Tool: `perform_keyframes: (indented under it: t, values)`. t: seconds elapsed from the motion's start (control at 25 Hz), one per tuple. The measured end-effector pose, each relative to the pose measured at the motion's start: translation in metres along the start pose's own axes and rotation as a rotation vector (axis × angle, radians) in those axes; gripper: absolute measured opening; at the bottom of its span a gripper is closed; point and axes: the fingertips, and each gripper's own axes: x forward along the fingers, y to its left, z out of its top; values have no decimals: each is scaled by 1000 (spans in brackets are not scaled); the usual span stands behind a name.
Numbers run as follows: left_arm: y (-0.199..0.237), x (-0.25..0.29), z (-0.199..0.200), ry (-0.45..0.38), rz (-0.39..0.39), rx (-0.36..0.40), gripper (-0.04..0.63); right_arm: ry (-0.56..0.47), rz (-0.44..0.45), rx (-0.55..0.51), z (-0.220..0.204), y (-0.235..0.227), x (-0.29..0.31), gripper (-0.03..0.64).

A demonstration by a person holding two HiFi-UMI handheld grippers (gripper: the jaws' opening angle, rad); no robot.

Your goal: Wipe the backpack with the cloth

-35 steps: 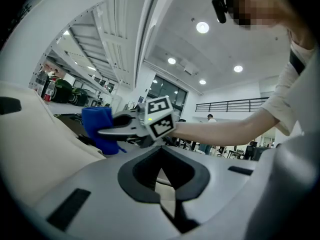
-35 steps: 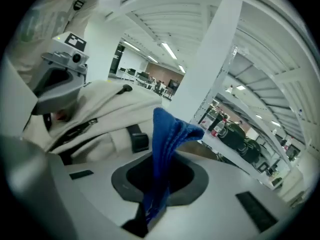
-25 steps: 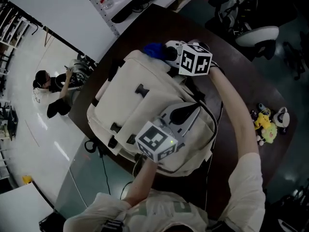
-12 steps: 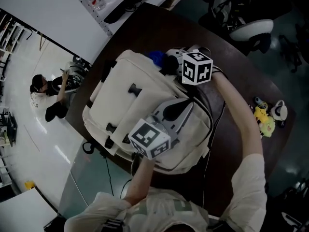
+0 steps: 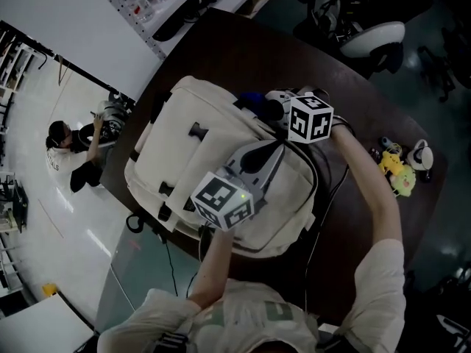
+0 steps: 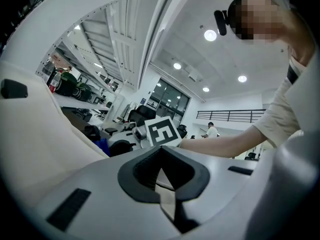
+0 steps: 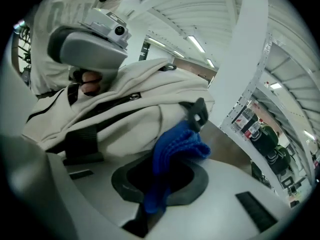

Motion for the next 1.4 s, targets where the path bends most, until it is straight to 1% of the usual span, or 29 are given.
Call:
perform_keyframes:
  t: [0.16, 0.4, 0.52, 0.64, 0.76, 0.88, 1.0, 1.12, 1.4]
  values:
    - [2, 0, 0, -2, 0, -8, 5, 9, -16, 30, -8, 17, -18, 37]
    - [-1, 2, -3, 11, 10, 42, 3, 20, -9, 124, -25, 59, -41, 37]
    - [-1, 2, -4, 20, 10, 45, 5, 20, 1, 175, -28, 86, -45, 37]
    - [-2, 2, -5, 24, 9, 48, 5, 22, -20, 215, -29, 103, -51, 37]
    - [-3, 2, -6, 25, 10, 52, 5, 47, -39, 229, -33, 116, -56, 37]
    - [-3, 2, -7, 21, 10, 56, 5, 86, -18, 233, -39, 137, -59, 37]
    - [-2, 1, -8, 23, 14, 62, 4, 99, -2, 270, -40, 164, -61, 37]
    - [-3, 1, -8, 27, 18, 74, 5, 108, -27, 307, -38, 179, -69, 37]
    - [-5, 1, -9, 25, 7, 81, 3, 153, -61, 352, -41, 204, -85, 37]
